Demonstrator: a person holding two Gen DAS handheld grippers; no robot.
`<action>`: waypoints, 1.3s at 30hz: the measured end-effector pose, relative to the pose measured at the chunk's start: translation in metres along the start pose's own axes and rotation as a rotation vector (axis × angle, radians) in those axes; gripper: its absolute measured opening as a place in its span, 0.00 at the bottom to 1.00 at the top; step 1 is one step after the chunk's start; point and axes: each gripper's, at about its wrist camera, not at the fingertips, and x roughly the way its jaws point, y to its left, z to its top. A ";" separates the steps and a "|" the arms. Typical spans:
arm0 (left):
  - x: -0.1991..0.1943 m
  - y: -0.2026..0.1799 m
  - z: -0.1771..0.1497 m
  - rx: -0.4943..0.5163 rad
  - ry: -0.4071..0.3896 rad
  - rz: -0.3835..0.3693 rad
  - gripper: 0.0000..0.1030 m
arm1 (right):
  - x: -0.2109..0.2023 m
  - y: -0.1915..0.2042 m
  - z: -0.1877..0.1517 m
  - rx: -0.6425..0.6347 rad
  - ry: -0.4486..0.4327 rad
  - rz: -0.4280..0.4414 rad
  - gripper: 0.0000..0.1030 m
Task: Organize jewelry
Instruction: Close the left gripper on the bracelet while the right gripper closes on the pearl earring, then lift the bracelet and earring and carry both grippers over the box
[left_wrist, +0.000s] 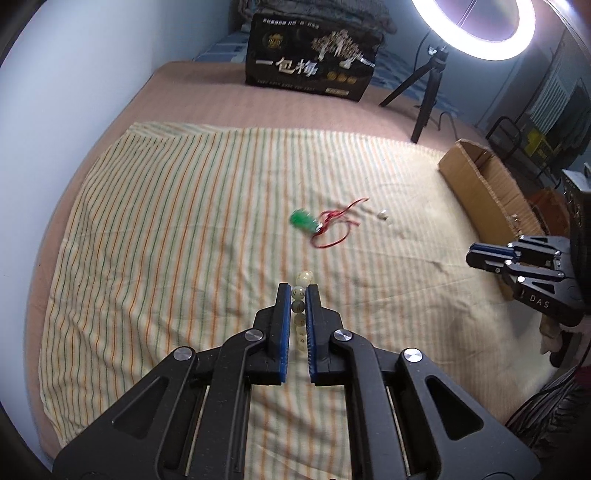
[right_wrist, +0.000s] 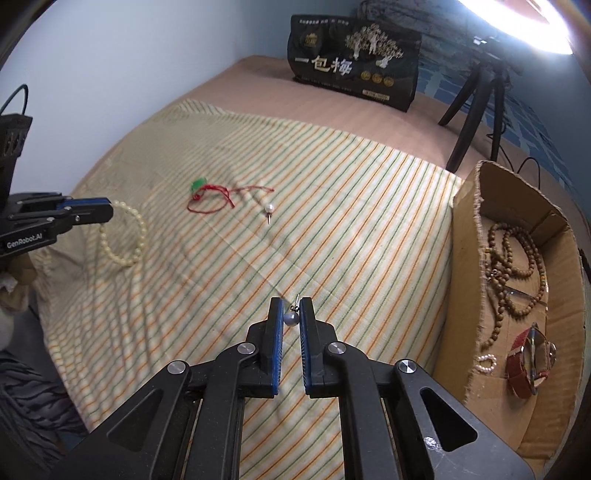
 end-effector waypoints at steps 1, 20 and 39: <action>-0.003 -0.002 0.001 -0.002 -0.008 -0.006 0.05 | -0.004 0.000 0.000 0.005 -0.008 0.002 0.07; -0.051 -0.070 0.042 0.013 -0.175 -0.154 0.05 | -0.081 -0.025 -0.018 0.048 -0.149 -0.003 0.07; -0.038 -0.192 0.075 0.127 -0.213 -0.297 0.05 | -0.133 -0.103 -0.061 0.194 -0.216 -0.104 0.07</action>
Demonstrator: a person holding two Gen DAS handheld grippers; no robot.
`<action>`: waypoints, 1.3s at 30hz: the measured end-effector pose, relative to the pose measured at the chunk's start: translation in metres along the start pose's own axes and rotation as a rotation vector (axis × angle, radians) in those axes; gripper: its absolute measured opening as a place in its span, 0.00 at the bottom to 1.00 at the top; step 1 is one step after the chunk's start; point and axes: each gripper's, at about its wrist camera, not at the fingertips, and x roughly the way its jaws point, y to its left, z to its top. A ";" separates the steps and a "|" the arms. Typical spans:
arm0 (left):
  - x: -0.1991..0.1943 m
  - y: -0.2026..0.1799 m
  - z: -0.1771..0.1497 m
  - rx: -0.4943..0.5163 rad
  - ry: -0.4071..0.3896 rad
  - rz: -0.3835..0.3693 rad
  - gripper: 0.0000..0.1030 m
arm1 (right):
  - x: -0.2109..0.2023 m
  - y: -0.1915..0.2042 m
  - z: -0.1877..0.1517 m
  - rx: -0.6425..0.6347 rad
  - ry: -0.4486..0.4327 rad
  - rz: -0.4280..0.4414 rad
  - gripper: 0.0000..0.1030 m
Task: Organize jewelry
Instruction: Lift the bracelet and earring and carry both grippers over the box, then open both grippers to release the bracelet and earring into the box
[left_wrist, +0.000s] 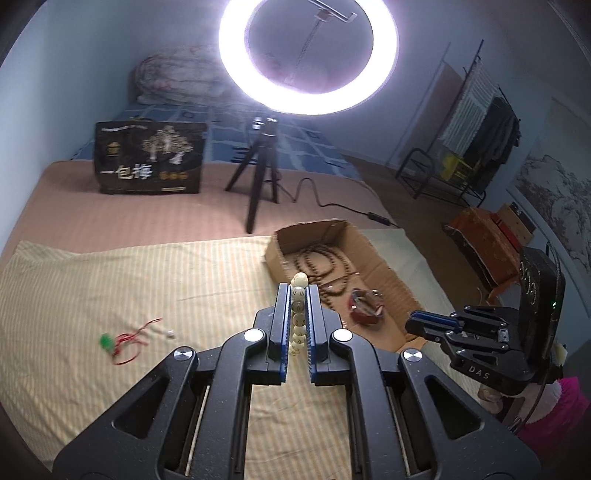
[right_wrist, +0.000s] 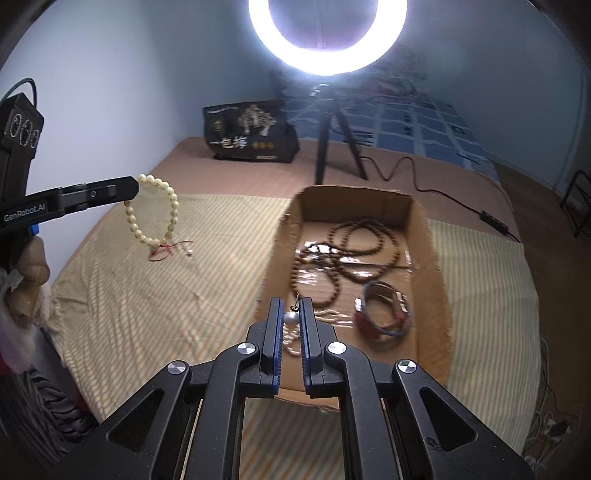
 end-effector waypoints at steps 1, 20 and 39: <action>0.003 -0.004 0.001 0.003 0.001 -0.005 0.05 | -0.001 -0.003 -0.001 0.004 0.000 -0.004 0.07; 0.072 -0.051 0.001 0.051 0.067 -0.037 0.05 | 0.009 -0.048 -0.018 0.082 0.053 -0.054 0.07; 0.108 -0.064 -0.004 0.080 0.124 -0.020 0.05 | 0.026 -0.064 -0.025 0.121 0.105 -0.054 0.11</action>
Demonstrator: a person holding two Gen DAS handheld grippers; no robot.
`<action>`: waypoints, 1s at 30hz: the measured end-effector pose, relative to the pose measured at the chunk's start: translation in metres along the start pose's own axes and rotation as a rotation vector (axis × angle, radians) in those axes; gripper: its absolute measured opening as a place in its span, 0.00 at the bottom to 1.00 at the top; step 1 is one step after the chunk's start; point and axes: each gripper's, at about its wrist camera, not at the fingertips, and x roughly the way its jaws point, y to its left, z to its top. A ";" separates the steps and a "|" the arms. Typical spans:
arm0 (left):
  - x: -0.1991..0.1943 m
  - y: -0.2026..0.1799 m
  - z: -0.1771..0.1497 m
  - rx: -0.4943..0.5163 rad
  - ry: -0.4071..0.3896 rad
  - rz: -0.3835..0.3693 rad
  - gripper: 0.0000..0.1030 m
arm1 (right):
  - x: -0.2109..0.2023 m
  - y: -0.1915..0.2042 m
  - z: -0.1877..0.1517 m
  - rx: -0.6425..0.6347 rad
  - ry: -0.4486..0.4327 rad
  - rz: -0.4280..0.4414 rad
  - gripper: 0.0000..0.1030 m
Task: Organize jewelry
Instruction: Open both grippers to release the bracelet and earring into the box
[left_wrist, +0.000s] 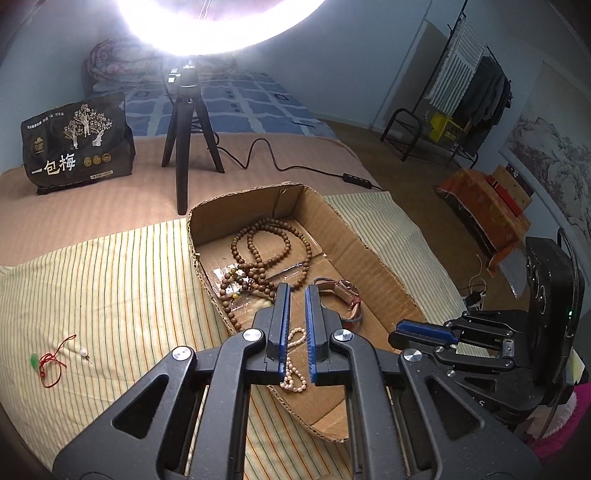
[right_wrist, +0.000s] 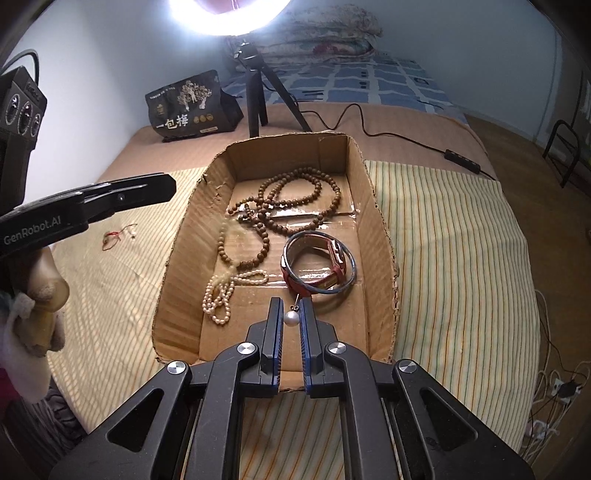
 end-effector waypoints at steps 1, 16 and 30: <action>0.001 0.000 0.000 -0.002 0.003 0.005 0.07 | 0.001 0.000 0.000 -0.001 0.001 -0.006 0.16; -0.009 0.004 -0.003 0.001 -0.016 0.034 0.39 | -0.003 0.001 0.004 0.014 -0.020 -0.047 0.66; -0.037 0.047 -0.015 -0.032 -0.058 0.188 0.66 | -0.004 0.018 0.013 0.041 -0.029 -0.117 0.68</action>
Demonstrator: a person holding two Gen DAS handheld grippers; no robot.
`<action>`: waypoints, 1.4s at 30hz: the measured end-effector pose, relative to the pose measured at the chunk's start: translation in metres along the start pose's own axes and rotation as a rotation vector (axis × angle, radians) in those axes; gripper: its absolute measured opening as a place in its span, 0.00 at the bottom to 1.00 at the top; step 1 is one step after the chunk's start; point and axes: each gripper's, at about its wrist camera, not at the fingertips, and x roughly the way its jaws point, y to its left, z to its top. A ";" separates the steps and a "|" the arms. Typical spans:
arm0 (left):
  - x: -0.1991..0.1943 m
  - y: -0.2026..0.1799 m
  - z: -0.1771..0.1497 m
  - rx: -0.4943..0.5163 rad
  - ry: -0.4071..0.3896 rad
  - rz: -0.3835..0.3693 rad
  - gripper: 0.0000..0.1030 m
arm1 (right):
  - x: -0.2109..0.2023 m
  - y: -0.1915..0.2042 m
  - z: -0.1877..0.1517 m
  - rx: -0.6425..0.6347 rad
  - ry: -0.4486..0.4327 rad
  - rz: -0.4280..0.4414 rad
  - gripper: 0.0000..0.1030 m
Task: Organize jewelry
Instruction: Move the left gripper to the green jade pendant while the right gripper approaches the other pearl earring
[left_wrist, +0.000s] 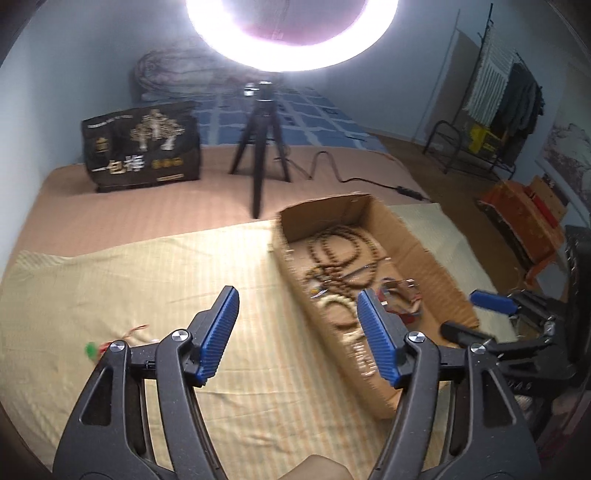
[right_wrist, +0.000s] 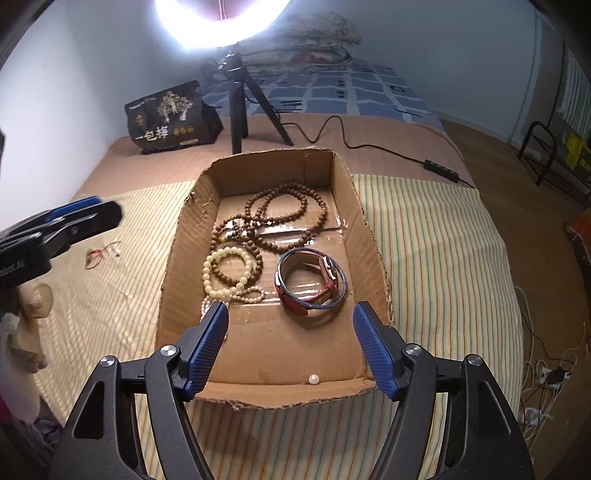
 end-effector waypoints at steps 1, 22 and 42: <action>-0.002 0.007 0.000 -0.007 0.002 0.011 0.66 | 0.000 0.002 0.001 -0.002 -0.002 -0.005 0.68; -0.049 0.138 -0.023 -0.168 0.027 0.143 0.66 | 0.007 0.096 0.035 -0.134 -0.061 0.095 0.73; -0.006 0.209 -0.065 -0.314 0.185 0.118 0.43 | 0.069 0.169 0.054 -0.162 0.030 0.273 0.57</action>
